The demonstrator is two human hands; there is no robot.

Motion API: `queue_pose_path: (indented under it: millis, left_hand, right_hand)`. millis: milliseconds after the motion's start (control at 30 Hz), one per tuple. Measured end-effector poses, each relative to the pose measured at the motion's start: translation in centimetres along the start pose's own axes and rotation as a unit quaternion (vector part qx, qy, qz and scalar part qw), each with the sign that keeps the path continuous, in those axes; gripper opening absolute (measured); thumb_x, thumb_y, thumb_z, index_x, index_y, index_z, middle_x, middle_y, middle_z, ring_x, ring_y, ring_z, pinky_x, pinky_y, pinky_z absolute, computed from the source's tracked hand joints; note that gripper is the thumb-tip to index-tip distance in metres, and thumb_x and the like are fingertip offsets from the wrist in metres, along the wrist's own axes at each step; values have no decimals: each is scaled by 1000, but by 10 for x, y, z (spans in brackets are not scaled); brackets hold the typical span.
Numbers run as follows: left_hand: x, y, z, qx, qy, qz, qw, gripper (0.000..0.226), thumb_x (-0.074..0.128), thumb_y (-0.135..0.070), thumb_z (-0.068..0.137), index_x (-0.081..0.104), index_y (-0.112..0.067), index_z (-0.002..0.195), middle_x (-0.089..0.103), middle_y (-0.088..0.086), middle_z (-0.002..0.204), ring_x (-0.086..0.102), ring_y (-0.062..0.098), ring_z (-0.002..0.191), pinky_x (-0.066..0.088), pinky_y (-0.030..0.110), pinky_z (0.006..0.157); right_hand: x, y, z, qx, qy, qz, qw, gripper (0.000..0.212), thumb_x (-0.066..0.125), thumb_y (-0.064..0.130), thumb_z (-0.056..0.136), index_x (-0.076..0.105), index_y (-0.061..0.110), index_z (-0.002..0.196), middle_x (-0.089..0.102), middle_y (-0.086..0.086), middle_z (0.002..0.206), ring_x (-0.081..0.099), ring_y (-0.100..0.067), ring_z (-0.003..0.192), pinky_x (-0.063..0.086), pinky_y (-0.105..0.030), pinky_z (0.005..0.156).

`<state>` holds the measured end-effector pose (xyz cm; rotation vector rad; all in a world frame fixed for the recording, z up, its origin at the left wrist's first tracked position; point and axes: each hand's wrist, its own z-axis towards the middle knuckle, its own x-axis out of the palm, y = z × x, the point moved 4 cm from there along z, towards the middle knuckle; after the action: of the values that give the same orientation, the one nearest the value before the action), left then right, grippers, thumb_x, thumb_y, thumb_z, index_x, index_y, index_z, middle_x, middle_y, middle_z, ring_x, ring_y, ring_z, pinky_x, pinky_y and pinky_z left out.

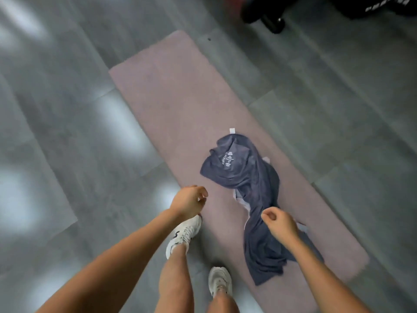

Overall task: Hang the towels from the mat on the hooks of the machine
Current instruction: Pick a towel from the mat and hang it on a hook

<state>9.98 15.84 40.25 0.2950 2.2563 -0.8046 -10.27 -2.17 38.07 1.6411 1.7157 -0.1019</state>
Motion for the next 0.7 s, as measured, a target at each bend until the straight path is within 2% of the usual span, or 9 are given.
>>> queue_pose_path:
  millis: [100,167,233,333,500,567,633,700]
  left_hand:
    - [40,15,79,26,21,23,999,24,51,-17,88,66,-17,107,66,4,107,60,26,101,42,25,82]
    - [75,29,128,45,23,46,998,24,50,-18,88,66,-17,106,66,4,108,58,26,102,41,25,82]
    - [116,45,172,76,29,91,993,24,50,-20,89,65,-18,108,64,4,114,54,27,106,41,27,85]
    - [182,71,232,123,41,170,977,27,51,-24,90,64,-19,113,59,5,119,49,30,112,42,31,90]
    - [277,110,305,189,29,248,950,25,58,-21,85,68,-18,108,61,8,106,51,35,101,39,34,82]
    - [306,124,327,219,35,295,930,26,69,-25,75,71,-18,101,64,6,101,56,33,95,42,37,79]
    - [326,136,344,242,37,342,907,38,84,-30,53,72,-22,89,65,1,91,60,29,82,48,37,69]
    - [337,144,352,270,24,353,895,46,87,-26,41,72,-23,84,64,0,84,62,27,72,49,34,61]
  right_hand:
    - [37,-18,59,40,-16,36,998,9,61,18,88,59,22,79,67,-5,88,63,-26,88,48,-32,77]
    - [66,-36,101,58,-30,48,997,5,61,17,88,65,15,88,68,-5,89,63,-27,90,48,-32,77]
    - [95,-53,144,63,-47,41,996,13,60,18,88,66,12,98,69,-6,96,63,-27,94,47,-32,79]
    - [135,-78,209,51,-58,15,997,24,56,17,89,64,13,112,67,-10,108,60,-29,102,44,-32,82]
    - [186,-119,298,-1,-110,-70,991,34,51,21,93,54,21,127,57,-2,126,51,-26,113,42,-35,89]
    - [201,-133,324,-16,-130,-101,986,35,49,20,94,52,21,129,54,-1,128,48,-25,114,40,-34,92]
    - [211,-142,342,-22,-154,-119,981,34,49,20,94,53,21,128,53,-1,128,46,-25,114,40,-34,91]
    - [219,-148,353,-29,-169,-125,977,33,50,20,93,54,20,126,53,-1,126,46,-24,113,41,-34,89]
